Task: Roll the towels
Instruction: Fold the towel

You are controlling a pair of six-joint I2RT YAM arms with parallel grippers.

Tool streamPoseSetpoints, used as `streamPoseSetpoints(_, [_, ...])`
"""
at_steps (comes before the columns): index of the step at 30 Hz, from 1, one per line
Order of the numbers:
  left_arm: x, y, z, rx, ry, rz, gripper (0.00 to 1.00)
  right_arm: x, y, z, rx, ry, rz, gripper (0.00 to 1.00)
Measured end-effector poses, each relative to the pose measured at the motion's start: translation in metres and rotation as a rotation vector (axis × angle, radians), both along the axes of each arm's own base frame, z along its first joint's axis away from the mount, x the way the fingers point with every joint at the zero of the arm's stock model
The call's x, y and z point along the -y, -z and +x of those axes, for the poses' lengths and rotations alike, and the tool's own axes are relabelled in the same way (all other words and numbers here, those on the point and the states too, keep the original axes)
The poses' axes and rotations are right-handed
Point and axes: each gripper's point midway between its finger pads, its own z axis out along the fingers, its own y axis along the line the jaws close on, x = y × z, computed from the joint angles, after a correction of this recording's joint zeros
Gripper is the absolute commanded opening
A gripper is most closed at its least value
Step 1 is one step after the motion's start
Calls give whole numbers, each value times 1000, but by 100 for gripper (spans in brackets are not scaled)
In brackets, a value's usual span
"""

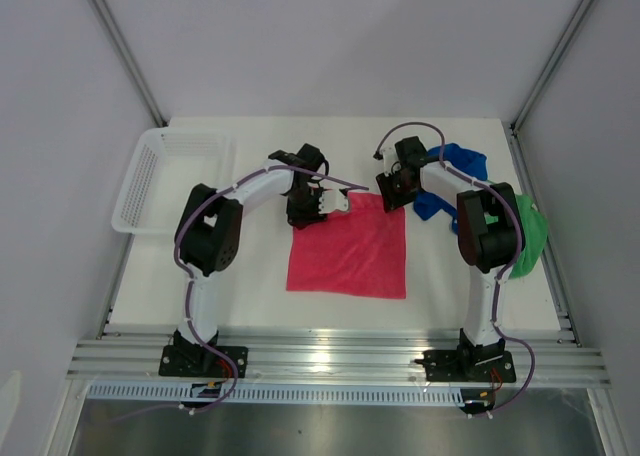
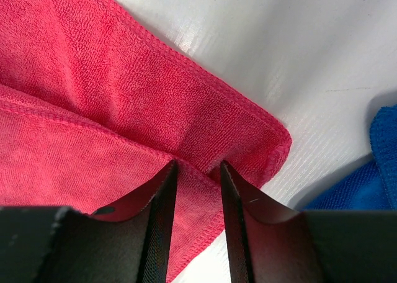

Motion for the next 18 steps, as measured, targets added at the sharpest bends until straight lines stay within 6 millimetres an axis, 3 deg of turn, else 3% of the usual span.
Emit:
streamPoseSetpoints(3, [-2,0,1,6,-4,11,36,0,0,0,0,-1,-1,36])
streamPoseSetpoints(6, [-4,2,5,21,-8,26,34,0,0,0,-1,-1,-1,34])
streamPoseSetpoints(9, [-6,5,10,37,-12,40,44,0,0,-1,-2,-2,-1,35])
streamPoseSetpoints(18, [-8,11,17,65,-13,75,45,-1,1,-1,-1,-6,-9,35])
